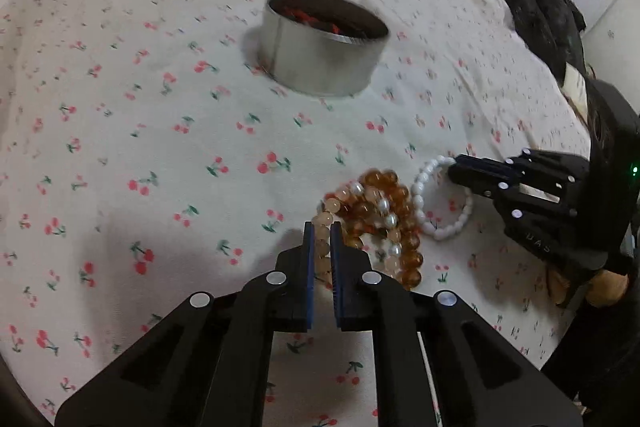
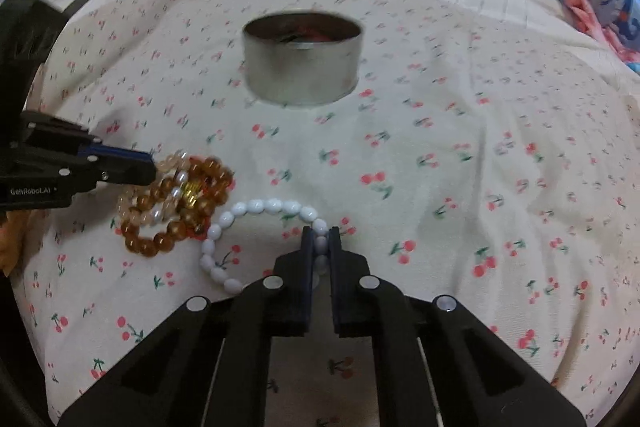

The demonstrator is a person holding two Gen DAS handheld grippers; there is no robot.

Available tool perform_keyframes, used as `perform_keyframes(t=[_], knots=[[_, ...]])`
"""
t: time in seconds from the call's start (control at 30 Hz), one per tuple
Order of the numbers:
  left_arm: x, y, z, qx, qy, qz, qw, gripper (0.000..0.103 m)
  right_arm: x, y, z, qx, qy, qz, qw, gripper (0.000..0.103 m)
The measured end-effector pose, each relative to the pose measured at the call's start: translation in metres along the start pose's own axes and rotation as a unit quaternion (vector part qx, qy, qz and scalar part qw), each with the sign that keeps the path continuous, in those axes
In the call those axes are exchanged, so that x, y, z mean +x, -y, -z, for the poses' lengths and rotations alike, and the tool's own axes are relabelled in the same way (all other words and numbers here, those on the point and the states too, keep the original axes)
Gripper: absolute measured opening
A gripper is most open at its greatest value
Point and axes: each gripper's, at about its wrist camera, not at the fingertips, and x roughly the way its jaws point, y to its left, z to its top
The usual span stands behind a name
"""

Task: Organize jewelry
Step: 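Grasp the white bead bracelet with the right tool while the left grasps the amber bead bracelet, then carry the white bead bracelet over the tin with the right tool and release it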

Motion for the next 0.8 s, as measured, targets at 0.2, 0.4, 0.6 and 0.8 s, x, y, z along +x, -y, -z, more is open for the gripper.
perform_keyframes(t=[0.2,0.4,0.6,0.8], knots=[[-0.016,-0.014,-0.005,-0.03,0.03,0.014,0.999,0.007,-0.005,0.017,-0.002,0.046,0.013,-0.019,0.999,0.008],[-0.014,-0.019,-0.002,-0.036,0.022,-0.003,0.9991,0.007,0.0,0.018,-0.002,0.053,0.002,-0.019,0.998,0.063],[0.009,-0.016,0.001,-0.029,-0.027,-0.024,0.9989,0.008,0.01,-0.003,0.002,0.001,-0.012,-0.003,1.0,0.015],[-0.003,-0.01,-0.001,-0.011,0.003,-0.027,0.9996,0.007,-0.002,0.006,0.001,0.023,0.014,-0.01,1.0,0.008]])
